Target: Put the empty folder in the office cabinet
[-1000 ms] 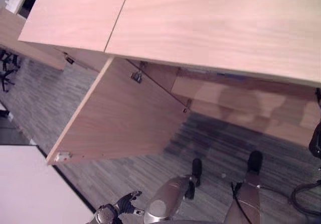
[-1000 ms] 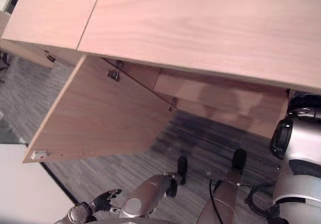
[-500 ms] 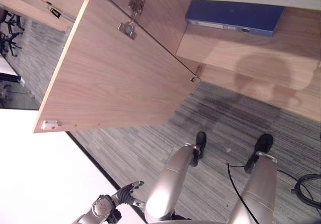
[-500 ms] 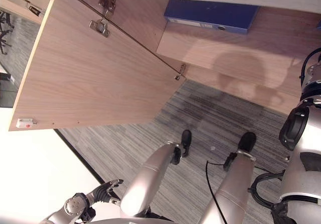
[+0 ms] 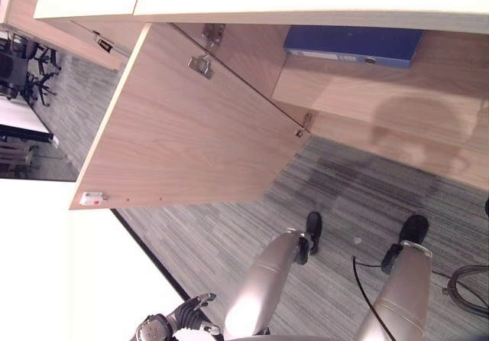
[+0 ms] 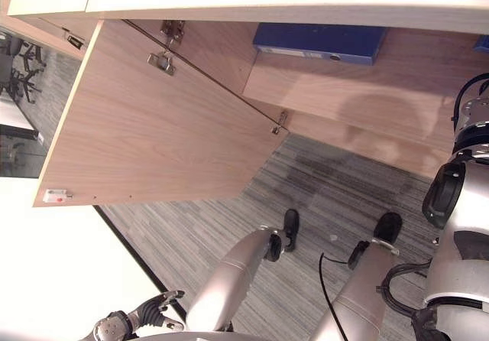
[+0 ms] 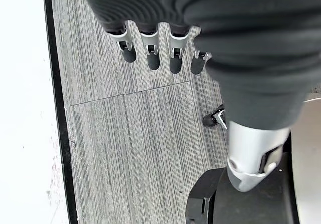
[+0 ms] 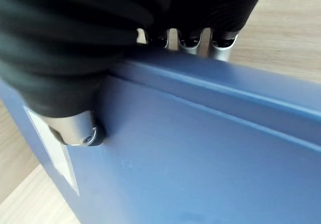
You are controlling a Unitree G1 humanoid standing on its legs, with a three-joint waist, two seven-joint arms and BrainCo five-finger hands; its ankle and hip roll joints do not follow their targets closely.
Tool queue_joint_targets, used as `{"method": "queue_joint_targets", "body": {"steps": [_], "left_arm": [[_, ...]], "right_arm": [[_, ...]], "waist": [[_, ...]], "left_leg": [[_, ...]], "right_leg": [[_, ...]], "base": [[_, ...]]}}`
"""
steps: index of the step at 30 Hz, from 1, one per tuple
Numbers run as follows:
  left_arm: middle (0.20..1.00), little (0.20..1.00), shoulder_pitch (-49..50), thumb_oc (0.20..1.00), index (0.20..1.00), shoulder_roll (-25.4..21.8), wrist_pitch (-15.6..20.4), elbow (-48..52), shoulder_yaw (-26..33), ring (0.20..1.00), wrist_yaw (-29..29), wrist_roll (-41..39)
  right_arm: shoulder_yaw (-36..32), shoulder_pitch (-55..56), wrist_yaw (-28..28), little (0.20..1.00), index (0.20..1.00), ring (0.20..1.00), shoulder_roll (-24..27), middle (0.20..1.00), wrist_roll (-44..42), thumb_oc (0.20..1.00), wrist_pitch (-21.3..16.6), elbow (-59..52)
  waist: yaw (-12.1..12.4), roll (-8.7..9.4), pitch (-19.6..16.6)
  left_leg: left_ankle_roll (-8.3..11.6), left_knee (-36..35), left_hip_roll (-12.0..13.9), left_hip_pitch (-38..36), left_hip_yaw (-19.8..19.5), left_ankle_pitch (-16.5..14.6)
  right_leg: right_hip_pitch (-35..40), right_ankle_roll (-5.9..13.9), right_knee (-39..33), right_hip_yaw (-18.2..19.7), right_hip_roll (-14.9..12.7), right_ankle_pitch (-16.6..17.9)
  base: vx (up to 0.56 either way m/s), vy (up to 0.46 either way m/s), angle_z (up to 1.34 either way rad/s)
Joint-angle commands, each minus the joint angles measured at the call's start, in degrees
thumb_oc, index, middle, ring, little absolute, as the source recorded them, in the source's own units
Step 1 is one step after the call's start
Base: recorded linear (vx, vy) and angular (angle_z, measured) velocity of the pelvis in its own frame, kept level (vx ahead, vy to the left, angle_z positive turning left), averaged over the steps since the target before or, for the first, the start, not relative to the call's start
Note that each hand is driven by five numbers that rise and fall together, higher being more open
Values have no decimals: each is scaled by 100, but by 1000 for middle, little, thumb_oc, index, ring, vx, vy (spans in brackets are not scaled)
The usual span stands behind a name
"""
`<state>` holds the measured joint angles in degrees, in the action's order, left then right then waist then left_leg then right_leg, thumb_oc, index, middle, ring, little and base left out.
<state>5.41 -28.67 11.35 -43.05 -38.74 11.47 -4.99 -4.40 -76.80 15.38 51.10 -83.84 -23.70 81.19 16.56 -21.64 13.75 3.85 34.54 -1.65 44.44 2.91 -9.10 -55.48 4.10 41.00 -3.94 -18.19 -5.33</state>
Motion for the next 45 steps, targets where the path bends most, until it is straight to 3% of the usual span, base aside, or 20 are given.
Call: {"method": "queue_joint_targets", "body": {"steps": [1,2,3,5,6,7,13,16,24,26,29,38,45], "left_arm": [[1000,1000,-107,1000,1000,65,-11,-468,268,1000,-234,71],[1000,1000,-102,1000,1000,72,-5,-469,272,1000,-239,77],[1000,1000,191,1000,1000,-4,47,-559,377,1000,-336,138],[1000,1000,360,1000,1000,-29,39,-631,462,1000,-352,232],[1000,1000,394,1000,1000,-47,32,-669,481,1000,-335,293],[1000,1000,404,1000,1000,-56,32,-688,491,1000,-326,334],[1000,1000,363,1000,1000,-64,28,-675,487,1000,-293,331],[1000,1000,270,1000,1000,14,-20,-641,435,1000,-290,255],[1000,1000,-68,1000,1000,72,-173,-390,263,1000,-304,199],[1000,1000,-177,1000,1000,98,-205,-315,209,1000,-295,191],[1000,1000,-171,1000,1000,100,-198,-255,126,1000,-281,280],[1000,1000,-126,1000,1000,129,-244,-206,63,1000,-169,494],[1000,1000,-172,1000,1000,253,-316,-339,142,1000,-96,541]], "right_arm": [[553,-369,14,244,244,244,651,244,373,244,76,-596],[570,-387,13,275,275,275,651,275,373,275,80,-584],[715,-479,97,423,423,423,878,423,499,423,168,-427],[920,-552,118,482,482,482,1085,482,606,482,277,-317],[998,-547,114,580,580,580,1169,580,659,580,335,-276],[1043,-541,95,1000,1000,1000,1225,1000,681,1000,373,-247],[1217,-539,84,1000,1000,1000,1324,1000,739,1000,557,-118],[1289,-538,310,1000,1000,1000,1347,1000,956,1000,857,241],[920,-158,749,1000,1000,1000,1263,1000,1025,1000,1246,660],[700,74,875,1000,1000,1000,1227,1000,1051,1000,1419,813],[565,313,960,1000,1000,1000,1250,1000,1156,1000,1518,869],[218,1060,953,1000,1000,1000,1330,1000,1484,1000,1882,1075],[-149,1693,800,1000,1000,1000,969,1000,1638,1000,1972,966]], "waist": [[275,85,75],[270,81,76],[357,90,75],[372,62,77],[377,64,85],[369,64,97],[313,88,152],[236,160,194],[162,257,206],[149,313,229],[161,380,186],[161,588,-62],[106,882,-323]], "left_leg": [[61,-236,72,-49,369,-213],[61,-239,72,-51,368,-212],[64,-277,50,-86,369,-215],[73,-301,38,-116,369,-204],[81,-323,33,-137,361,-197],[84,-320,32,-143,362,-196],[94,-323,28,-217,359,-211],[101,-342,36,-322,359,-225],[118,-812,-45,-797,239,-110],[122,-1086,-86,-963,210,99],[165,-1461,-119,-1212,116,245],[193,-2324,-166,-1887,-124,631],[185,-2886,-91,-2438,-290,831]], "right_leg": [[310,358,328,-242,-70,-863],[312,358,325,-243,-69,-861],[367,365,290,-273,-87,-854],[423,367,265,-299,-93,-842],[446,368,267,-313,-106,-842],[468,369,249,-321,-111,-838],[568,370,204,-330,-91,-815],[673,372,145,-336,-77,-770],[1151,416,-272,-439,-9,-574],[1343,405,-576,-560,0,-297],[1648,453,-971,-601,36,-155],[2438,585,-1822,-724,112,186],[3271,699,-2628,-848,192,405]], "base": [[0,0,0],[0,0,0],[0,0,0],[-19,-12,0],[-32,-16,0],[-21,-11,4],[-6,-1,0],[0,0,0],[0,0,0],[-84,-12,5],[-20,-7,5],[34,-3,6],[82,-19,-1]]}}
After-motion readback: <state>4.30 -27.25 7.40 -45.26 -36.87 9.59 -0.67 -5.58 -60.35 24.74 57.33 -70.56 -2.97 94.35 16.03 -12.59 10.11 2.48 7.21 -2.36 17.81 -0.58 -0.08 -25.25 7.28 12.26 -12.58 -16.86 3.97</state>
